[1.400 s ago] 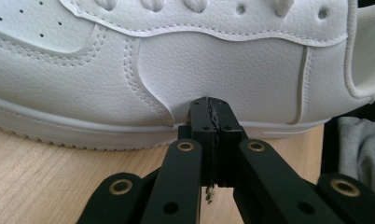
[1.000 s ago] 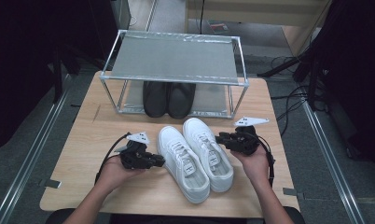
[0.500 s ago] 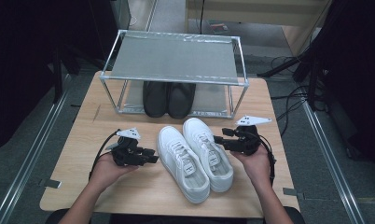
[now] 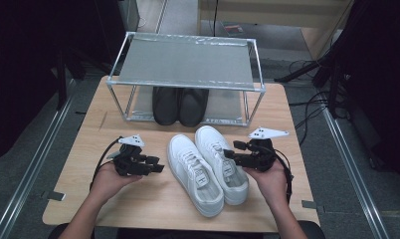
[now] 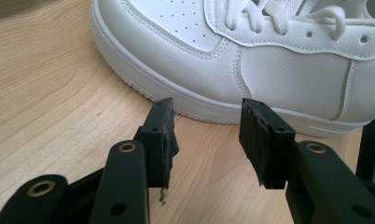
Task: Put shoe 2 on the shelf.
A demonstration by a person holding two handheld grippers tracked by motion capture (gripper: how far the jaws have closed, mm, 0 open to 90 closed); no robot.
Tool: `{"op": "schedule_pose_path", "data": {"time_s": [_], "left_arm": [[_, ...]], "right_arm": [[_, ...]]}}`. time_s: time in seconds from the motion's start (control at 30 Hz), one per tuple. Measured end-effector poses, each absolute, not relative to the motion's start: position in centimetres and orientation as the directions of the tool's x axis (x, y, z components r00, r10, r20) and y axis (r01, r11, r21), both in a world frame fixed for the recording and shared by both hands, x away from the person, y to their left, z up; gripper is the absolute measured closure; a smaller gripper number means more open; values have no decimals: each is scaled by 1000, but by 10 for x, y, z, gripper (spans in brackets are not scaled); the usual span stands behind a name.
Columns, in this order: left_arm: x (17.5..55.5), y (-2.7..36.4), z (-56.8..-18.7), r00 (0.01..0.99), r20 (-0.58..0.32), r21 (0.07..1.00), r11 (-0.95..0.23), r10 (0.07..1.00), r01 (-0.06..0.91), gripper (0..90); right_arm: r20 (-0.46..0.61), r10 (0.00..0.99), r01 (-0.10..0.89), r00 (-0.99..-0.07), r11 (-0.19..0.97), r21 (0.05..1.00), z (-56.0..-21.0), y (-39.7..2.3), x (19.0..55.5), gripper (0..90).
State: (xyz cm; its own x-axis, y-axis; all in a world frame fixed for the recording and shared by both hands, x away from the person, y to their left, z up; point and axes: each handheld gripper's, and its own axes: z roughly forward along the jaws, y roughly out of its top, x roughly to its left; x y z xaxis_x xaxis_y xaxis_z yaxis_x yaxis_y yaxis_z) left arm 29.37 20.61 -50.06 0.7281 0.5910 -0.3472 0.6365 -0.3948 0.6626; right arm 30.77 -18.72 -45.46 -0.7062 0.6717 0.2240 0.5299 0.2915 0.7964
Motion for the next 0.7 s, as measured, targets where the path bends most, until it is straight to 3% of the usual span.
{"op": "schedule_pose_path", "data": {"time_s": [0.47,0.7], "left_arm": [[302,210,-501,721,-355,669,-377,595,640,499],[310,211,-497,720,-346,679,-369,601,635,493]], "right_arm": [[186,647,504,-739,350,789,-455,-156,273,439],[179,658,514,-731,358,780,-460,-145,264,378]]}}
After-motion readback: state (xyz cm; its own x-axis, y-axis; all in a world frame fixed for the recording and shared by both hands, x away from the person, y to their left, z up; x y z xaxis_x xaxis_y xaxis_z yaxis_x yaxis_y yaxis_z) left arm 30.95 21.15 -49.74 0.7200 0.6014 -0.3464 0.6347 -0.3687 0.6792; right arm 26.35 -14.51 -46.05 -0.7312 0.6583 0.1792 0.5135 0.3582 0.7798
